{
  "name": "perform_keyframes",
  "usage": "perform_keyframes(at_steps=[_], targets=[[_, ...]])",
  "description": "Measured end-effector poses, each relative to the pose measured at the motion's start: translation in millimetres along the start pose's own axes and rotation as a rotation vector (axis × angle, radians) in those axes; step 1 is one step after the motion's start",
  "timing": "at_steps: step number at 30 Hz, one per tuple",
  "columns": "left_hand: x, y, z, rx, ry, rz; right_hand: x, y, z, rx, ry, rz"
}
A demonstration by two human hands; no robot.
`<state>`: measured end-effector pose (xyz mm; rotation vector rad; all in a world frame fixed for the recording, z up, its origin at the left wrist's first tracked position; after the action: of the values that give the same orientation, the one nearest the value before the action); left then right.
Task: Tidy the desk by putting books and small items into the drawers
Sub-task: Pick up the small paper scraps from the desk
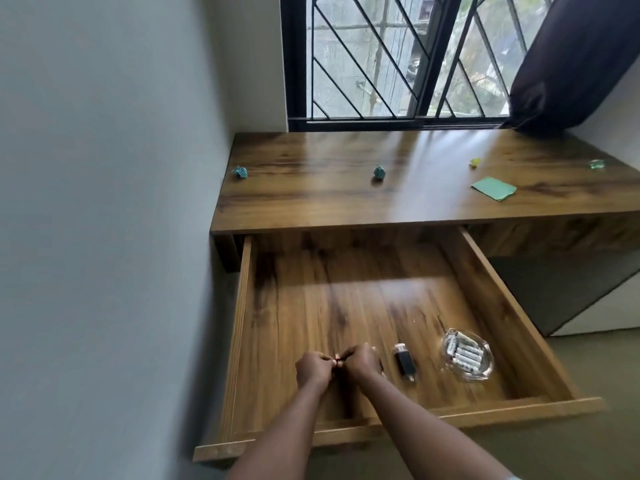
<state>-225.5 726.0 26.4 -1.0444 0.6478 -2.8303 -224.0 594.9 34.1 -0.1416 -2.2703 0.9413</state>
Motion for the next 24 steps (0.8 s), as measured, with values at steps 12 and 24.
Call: perform_keyframes(at_steps=[12,24], targets=[[-4.0,1.5,-10.2,-0.033,-0.062,0.086,6.9,7.6,12.7,-0.062,0.182,0.147],[18.1,1.9,38.8,-0.168,0.017,0.209,5.5,-70.2,14.8,0.025,-0.027,0.221]])
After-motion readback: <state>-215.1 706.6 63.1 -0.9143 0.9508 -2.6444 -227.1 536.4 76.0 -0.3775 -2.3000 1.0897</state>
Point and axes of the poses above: each hand's wrist, its own x-axis away from the middle knuckle, its own y-axis out of the palm, z = x × y, the point moved 7 cm from there along -x, towards the middle knuckle, and after that the axes turned 4 degrees about x, right-handed, at the moved point
